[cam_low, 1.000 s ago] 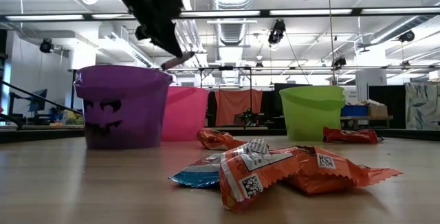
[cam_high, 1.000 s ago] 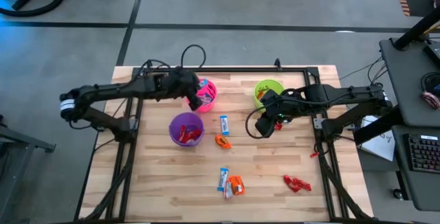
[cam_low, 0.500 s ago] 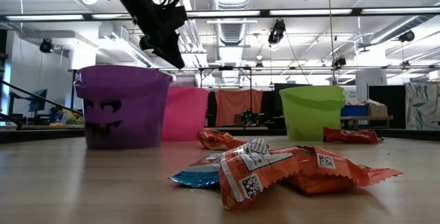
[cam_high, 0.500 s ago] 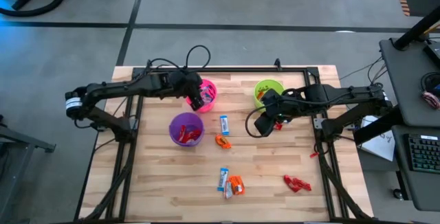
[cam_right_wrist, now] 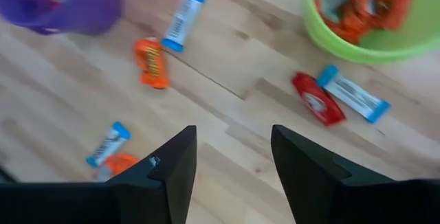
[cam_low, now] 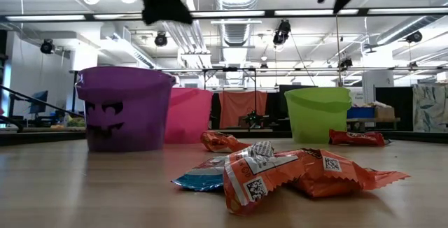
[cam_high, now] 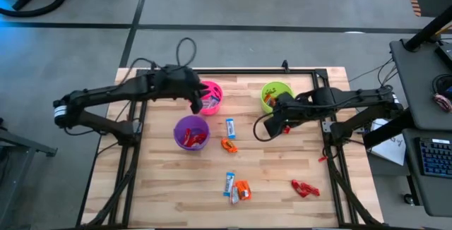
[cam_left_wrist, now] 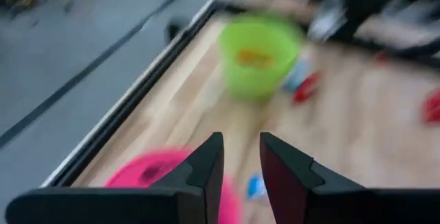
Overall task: Sort candy
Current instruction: Put the red chocolate into the purple bucket
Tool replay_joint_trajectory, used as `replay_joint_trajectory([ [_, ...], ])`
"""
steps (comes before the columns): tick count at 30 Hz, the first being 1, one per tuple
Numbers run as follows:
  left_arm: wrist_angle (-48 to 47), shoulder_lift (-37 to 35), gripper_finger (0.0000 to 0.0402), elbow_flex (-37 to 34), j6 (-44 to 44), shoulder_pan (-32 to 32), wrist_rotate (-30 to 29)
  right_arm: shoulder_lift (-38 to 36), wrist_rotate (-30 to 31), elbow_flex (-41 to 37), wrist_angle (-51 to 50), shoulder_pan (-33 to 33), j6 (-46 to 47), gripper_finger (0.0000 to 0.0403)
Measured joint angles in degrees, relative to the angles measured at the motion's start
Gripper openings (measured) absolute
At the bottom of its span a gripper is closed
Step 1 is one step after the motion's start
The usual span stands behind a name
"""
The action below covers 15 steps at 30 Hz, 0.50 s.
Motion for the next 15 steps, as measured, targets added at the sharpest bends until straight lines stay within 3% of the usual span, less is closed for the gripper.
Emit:
replay_joint_trajectory([
  [6,4.6,-7.7,0.0078,-0.3,-5.5,-6.8,0.4,0.0,-0.4,-7.0,-0.5,-0.3,4.7,0.0198],
  [10,4.7,-10.8,0.0078,-0.4,-8.9,-12.0,-2.9,0.0,-1.5,-12.5,-0.5,-0.5,8.7,0.0205],
  [15,4.7,-12.6,0.0078,-0.4,-10.0,-18.0,-9.5,0.0,-2.8,-19.4,6.5,-1.5,-5.2,0.021],
])
